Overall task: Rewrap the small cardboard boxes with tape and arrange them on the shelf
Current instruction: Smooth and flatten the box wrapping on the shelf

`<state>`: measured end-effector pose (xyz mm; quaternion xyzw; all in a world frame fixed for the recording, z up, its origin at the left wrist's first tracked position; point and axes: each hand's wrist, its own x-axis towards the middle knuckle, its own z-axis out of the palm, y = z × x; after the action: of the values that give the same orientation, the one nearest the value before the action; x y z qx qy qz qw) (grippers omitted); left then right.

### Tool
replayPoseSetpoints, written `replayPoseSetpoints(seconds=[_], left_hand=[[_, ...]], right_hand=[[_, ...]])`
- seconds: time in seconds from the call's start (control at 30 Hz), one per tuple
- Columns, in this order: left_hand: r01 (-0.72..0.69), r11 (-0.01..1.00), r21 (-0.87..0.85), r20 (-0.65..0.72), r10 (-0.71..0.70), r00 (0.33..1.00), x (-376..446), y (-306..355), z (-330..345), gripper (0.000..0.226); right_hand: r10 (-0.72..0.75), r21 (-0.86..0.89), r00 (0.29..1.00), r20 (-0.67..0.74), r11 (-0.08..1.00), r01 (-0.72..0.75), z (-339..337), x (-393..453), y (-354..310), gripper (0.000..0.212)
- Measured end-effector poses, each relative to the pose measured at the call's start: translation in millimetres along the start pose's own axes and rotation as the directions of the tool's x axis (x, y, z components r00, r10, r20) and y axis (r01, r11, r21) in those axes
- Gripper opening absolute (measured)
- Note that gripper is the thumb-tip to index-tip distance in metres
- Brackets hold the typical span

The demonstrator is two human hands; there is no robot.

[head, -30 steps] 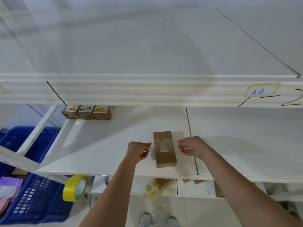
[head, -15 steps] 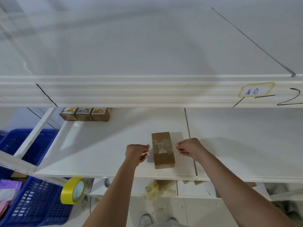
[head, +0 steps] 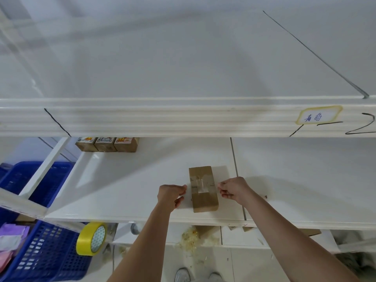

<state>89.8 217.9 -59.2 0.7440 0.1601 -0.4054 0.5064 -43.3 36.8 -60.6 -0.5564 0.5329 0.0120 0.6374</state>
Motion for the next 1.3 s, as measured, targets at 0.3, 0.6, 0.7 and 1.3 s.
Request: replayPoseSetpoints(seconds=[0.3,0.6,0.7,1.3], left_hand=[[0.059,0.997,-0.050,0.016,-0.058,0.998,4,-8,9,0.020],[0.020,1.000,0.011,-0.006,-0.020,1.000,7,-9,13,0.019],[-0.028,1.000,0.010,-0.001,0.028,1.000,5,-8,14,0.018],[-0.253,0.957,0.144,-0.105,0.269,0.957,-13,16,23,0.014]], right_hand=[[0.151,0.182,0.985,0.077,0.970,-0.163,14,3,5,0.012],[0.228,0.246,0.962,0.148,0.934,-0.259,12,-1,5,0.013],[0.213,0.167,0.976,0.052,0.961,-0.219,9,0,7,0.004],[-0.301,-0.419,0.917,-0.261,0.891,0.173,34,-27,-13,0.025]])
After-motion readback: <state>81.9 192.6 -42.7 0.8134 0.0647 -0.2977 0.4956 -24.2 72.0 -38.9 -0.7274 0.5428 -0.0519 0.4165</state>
